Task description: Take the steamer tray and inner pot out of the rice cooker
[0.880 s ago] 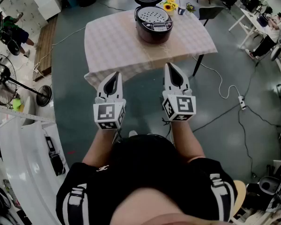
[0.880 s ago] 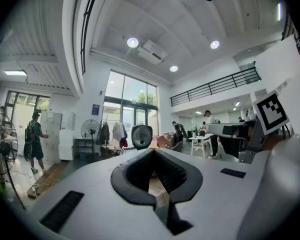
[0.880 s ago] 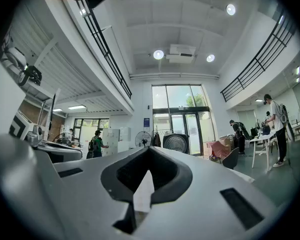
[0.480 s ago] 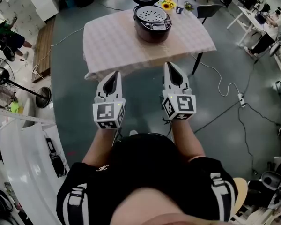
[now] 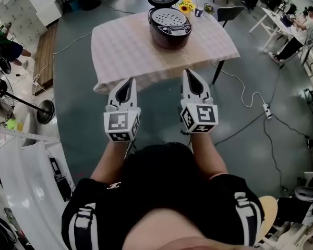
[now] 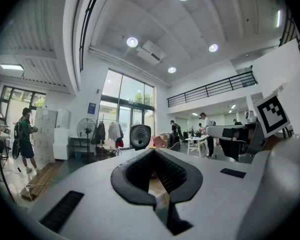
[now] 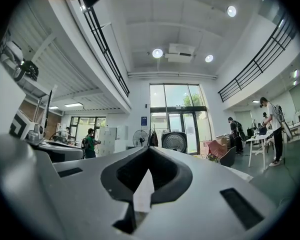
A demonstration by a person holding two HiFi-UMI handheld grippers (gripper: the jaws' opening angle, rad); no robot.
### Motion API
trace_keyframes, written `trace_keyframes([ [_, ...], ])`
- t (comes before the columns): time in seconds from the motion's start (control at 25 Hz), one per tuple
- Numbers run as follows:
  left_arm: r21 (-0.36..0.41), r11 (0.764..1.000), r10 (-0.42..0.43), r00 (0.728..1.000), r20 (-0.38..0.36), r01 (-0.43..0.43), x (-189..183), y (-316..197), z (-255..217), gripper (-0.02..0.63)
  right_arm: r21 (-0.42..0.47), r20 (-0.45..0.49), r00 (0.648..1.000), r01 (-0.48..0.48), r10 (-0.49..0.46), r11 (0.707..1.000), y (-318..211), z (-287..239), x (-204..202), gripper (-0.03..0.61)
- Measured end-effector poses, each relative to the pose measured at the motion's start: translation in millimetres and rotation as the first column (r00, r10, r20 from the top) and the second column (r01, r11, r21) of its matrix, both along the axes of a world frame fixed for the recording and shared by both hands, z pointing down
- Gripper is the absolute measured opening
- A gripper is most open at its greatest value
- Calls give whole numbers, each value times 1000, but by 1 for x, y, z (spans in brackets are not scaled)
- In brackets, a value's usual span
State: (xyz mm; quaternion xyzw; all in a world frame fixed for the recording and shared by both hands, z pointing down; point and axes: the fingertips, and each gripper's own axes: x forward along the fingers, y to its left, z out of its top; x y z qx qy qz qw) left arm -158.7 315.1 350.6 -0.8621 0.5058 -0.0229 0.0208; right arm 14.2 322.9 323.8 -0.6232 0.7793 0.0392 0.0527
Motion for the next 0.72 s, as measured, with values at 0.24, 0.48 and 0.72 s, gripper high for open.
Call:
trace_keyframes([
  [0.24,8,1000,26,999,30,-26,-4,-6,3,3,-4,21,999,-40,40,999,-1,5,2,-2],
  [0.48,14,999,39,999,30,-40,-1,-24,5,3,8,35,998,-49,48,999,-17,5,6,-3],
  [0.72,20,1000,5,1000,26,-6,-4,-69,10,3,16,27,999,-44,43,999,-63,9,15,-2],
])
